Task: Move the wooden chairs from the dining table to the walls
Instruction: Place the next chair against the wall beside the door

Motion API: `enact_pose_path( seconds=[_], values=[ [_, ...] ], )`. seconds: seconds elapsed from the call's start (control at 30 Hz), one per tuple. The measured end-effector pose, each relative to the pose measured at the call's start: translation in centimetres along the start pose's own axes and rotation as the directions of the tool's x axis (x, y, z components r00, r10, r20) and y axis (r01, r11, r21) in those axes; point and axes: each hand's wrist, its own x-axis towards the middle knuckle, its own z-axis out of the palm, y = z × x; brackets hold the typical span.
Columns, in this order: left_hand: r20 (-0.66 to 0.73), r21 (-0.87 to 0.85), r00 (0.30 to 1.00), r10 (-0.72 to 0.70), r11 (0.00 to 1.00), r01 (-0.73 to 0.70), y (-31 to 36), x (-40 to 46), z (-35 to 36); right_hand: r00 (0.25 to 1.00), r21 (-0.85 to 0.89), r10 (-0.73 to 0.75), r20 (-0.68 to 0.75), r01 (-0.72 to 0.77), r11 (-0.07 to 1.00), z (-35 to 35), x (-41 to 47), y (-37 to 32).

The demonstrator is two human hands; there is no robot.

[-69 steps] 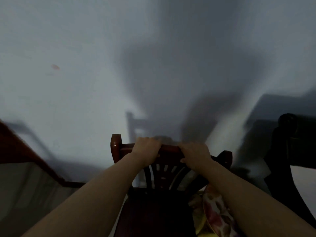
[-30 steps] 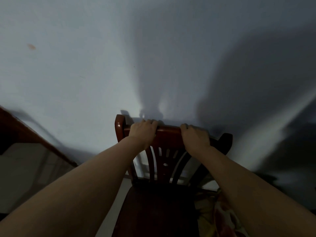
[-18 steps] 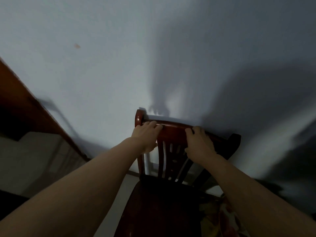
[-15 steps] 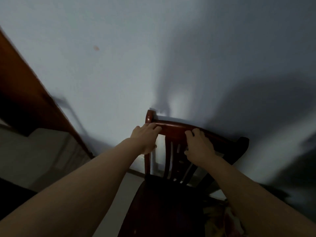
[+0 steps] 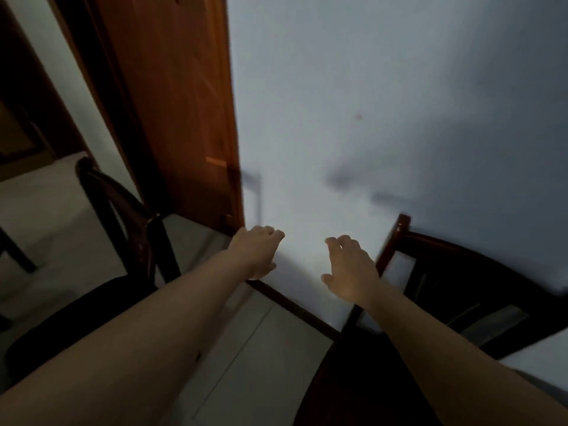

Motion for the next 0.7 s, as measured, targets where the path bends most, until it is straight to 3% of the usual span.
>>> enact_pose_path(
  seconds=[0.37,0.7],
  values=[
    [0.004,-0.061,0.974,-0.226,0.972,0.226,-16.5,-12.6,0.4,0.977,0.08,-0.205,-0.056,0.209,0.975,1.3,1.2,-20.0],
    [0.043,-0.097,0.93,-0.366,0.925,0.369,-26.0,-13.1,1.9,0.944,0.11,-0.318,-0.091,0.327,0.939,2.3,8.9,-29.9]
  ],
)
